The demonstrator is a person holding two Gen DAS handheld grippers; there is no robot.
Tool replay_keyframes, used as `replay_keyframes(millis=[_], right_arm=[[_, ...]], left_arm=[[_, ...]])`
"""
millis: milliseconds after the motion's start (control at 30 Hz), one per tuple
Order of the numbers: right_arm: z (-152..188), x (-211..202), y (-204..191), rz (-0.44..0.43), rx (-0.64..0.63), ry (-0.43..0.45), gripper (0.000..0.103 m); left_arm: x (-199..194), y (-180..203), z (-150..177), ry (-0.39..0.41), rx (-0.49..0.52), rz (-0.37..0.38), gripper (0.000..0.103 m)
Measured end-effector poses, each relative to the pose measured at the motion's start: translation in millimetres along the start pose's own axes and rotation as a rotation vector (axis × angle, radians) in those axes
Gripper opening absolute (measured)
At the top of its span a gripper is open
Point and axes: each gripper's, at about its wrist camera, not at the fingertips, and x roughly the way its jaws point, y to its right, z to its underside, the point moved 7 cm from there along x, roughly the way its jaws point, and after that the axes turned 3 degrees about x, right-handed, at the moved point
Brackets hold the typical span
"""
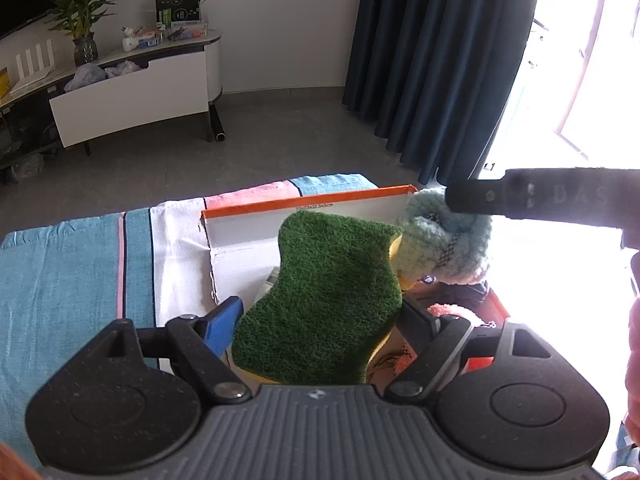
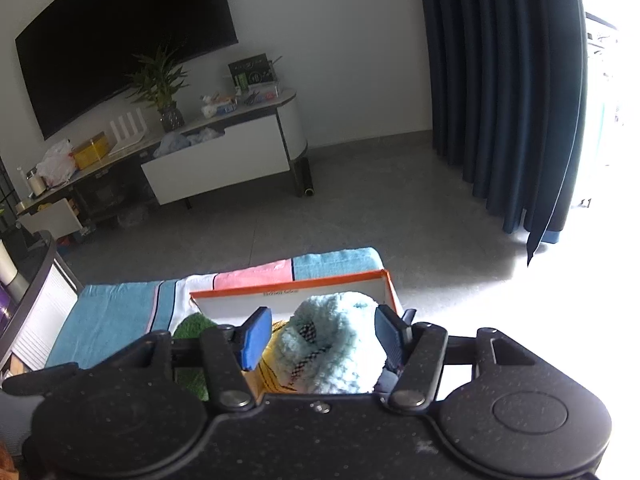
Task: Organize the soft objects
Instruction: 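Carry the sponge in the left tool and knit ball in the right tool over the box, then open the right tool to drop the knit ball in the box while the left tool releases the sponge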
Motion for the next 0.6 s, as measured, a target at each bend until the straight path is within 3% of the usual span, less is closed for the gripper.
replay_keyframes(millis=[600], right_arm=[[13.8, -47.9, -10.4, -0.022, -0.025, 0.041, 0.070]], left_arm=[[-36.5, 18.0, 37.2, -0.013, -0.003, 0.007, 0.085]])
